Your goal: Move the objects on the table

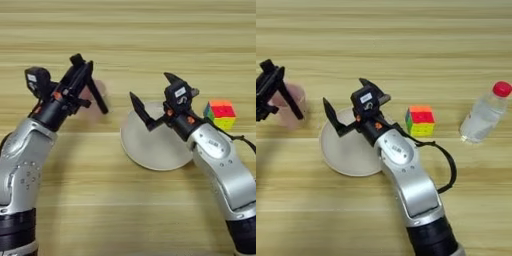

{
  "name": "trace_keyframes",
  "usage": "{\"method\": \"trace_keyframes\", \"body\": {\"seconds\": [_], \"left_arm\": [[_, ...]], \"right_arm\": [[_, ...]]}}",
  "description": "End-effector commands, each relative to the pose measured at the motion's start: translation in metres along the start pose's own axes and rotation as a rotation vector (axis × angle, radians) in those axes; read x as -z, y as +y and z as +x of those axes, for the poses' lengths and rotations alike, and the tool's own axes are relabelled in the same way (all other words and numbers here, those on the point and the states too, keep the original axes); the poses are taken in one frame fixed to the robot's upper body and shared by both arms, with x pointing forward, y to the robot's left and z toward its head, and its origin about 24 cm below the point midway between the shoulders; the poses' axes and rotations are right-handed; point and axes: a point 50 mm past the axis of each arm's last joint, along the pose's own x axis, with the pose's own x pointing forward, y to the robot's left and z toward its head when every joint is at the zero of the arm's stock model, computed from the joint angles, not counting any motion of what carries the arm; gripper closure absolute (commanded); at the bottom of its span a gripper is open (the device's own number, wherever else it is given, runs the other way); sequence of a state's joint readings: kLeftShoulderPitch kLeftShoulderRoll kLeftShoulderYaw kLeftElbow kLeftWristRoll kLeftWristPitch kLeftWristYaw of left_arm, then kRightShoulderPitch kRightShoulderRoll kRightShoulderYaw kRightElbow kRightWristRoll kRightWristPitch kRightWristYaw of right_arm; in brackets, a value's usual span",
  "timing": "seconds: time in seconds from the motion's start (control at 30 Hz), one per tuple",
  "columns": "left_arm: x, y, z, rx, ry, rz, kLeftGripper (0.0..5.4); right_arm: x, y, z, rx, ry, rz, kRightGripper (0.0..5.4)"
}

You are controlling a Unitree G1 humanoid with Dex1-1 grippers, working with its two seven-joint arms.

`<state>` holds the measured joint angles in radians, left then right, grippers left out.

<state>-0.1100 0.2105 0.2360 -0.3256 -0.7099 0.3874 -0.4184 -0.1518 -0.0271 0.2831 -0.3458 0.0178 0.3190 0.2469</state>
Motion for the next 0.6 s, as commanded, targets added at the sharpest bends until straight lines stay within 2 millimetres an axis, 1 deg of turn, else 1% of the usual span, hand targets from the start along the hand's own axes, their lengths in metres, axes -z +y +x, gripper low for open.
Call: {"method": "trace_keyframes", "body": {"seconds": [0.03, 0.33, 0.47, 0.6], "left_arm": [[-0.007, 0.011, -0.012, -0.047, 0.025, 0.029, 4.43], [-0.005, 0.017, -0.022, -0.086, 0.077, 0.038, 4.43], [-0.01, 0.025, -0.031, -0.135, 0.081, 0.064, 4.43], [-0.008, 0.037, -0.041, -0.204, 0.108, 0.072, 4.43]], "right_arm": [[-0.002, -0.003, 0.003, 0.013, -0.009, 0.009, 0.0], [-0.002, -0.006, 0.004, 0.026, -0.009, 0.025, 0.0], [-0.001, -0.006, 0.005, 0.026, -0.01, 0.04, 0.0], [-0.002, -0.007, 0.007, 0.029, -0.014, 0.05, 0.0]]}}
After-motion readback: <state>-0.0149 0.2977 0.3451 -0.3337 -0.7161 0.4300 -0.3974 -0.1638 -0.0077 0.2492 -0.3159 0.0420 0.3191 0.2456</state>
